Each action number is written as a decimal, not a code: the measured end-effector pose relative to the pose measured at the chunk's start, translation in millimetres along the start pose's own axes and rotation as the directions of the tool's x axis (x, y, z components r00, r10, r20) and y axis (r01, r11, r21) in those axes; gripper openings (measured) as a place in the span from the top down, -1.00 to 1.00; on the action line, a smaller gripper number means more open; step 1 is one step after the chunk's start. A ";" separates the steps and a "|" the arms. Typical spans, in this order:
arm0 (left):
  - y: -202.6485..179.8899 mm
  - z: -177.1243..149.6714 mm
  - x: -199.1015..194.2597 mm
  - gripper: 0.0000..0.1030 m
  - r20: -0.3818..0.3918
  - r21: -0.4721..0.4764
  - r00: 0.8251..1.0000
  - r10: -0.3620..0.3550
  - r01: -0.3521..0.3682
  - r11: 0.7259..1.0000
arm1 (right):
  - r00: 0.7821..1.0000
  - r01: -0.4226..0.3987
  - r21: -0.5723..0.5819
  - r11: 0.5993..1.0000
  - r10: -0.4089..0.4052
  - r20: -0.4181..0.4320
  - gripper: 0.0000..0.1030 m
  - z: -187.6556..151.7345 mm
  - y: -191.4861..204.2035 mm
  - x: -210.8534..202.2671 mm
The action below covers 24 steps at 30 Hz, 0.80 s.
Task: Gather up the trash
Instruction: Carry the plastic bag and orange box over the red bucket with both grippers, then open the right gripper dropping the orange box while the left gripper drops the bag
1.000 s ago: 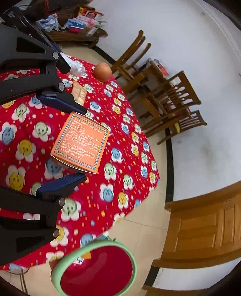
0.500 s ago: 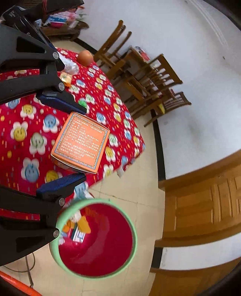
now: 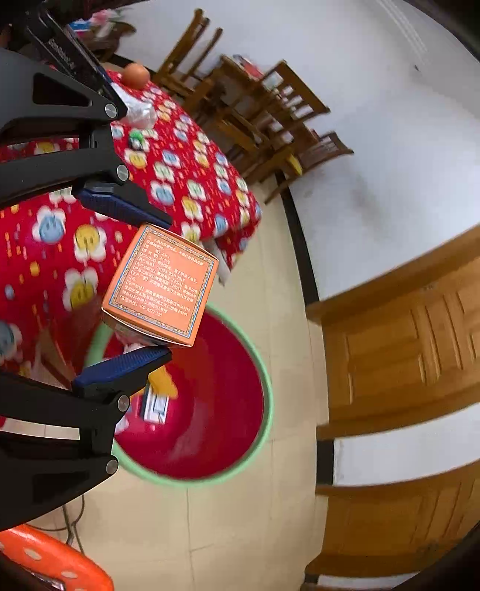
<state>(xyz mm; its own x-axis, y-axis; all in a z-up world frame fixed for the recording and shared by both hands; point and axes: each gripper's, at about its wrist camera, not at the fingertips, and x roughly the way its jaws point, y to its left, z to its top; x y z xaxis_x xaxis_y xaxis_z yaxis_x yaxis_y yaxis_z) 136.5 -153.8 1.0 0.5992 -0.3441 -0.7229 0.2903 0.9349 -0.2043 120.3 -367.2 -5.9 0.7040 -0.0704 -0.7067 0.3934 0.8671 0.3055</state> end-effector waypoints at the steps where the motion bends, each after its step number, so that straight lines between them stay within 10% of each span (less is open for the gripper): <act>1: -4.2 1.1 1.9 -0.04 -0.002 0.007 1.000 -0.008 0.008 1.000 | 1.000 0.010 0.010 1.000 -0.010 -0.002 -0.27 0.4 -5.5 1.7; 24: -86.7 8.6 57.4 0.14 -0.089 0.143 0.989 -0.121 0.133 0.981 | 0.994 0.105 0.143 0.984 -0.101 -0.032 -0.31 -0.4 -83.7 25.1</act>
<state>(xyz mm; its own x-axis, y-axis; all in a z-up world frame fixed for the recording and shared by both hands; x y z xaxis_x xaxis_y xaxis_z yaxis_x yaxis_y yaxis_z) 152.1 -255.3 -17.0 0.4905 -0.4454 -0.7490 0.4707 0.8588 -0.2024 104.8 -441.3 -49.5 0.6413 -0.1424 -0.7539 0.5458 0.7753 0.3178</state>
